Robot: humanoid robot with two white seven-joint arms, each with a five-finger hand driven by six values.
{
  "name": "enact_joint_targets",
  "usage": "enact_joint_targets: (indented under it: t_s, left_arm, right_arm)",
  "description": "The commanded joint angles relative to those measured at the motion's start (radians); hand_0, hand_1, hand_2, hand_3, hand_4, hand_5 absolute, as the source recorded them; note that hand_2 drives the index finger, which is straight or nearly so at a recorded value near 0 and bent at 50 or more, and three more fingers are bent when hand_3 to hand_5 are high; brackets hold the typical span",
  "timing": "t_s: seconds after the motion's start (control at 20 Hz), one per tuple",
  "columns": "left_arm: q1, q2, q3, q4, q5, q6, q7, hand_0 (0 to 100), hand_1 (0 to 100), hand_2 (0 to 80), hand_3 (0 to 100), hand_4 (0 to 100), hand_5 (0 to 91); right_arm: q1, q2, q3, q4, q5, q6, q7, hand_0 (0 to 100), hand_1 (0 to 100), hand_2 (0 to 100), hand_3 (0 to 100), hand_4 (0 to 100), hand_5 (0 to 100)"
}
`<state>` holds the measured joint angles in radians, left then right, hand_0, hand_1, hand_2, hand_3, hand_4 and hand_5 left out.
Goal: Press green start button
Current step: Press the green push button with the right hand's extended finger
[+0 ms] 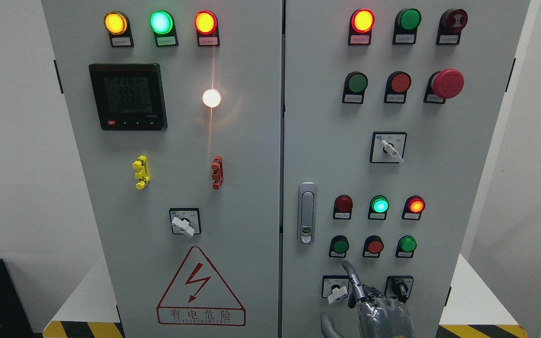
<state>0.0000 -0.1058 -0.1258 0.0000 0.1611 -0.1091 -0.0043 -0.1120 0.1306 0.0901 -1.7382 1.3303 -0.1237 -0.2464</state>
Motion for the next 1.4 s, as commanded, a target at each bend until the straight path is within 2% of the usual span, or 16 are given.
enact_joint_targets:
  t_s: [0.0, 1.35]
  left_arm:
    - [-0.026, 0.000, 0.000, 0.029, 0.000, 0.000, 0.000, 12, 56, 0.0, 0, 0, 0.0]
    - [-0.028, 0.000, 0.000, 0.029, 0.000, 0.000, 0.000, 12, 56, 0.0, 0, 0, 0.0]
  right_arm:
    - [-0.006, 0.001, -0.001, -0.017, 0.009, 0.010, 0.001, 44, 39, 0, 67, 78, 90]
    - [-0.069, 0.003, 0.016, 0.062, 0.009, 0.032, 0.010, 47, 40, 0, 69, 77, 89]
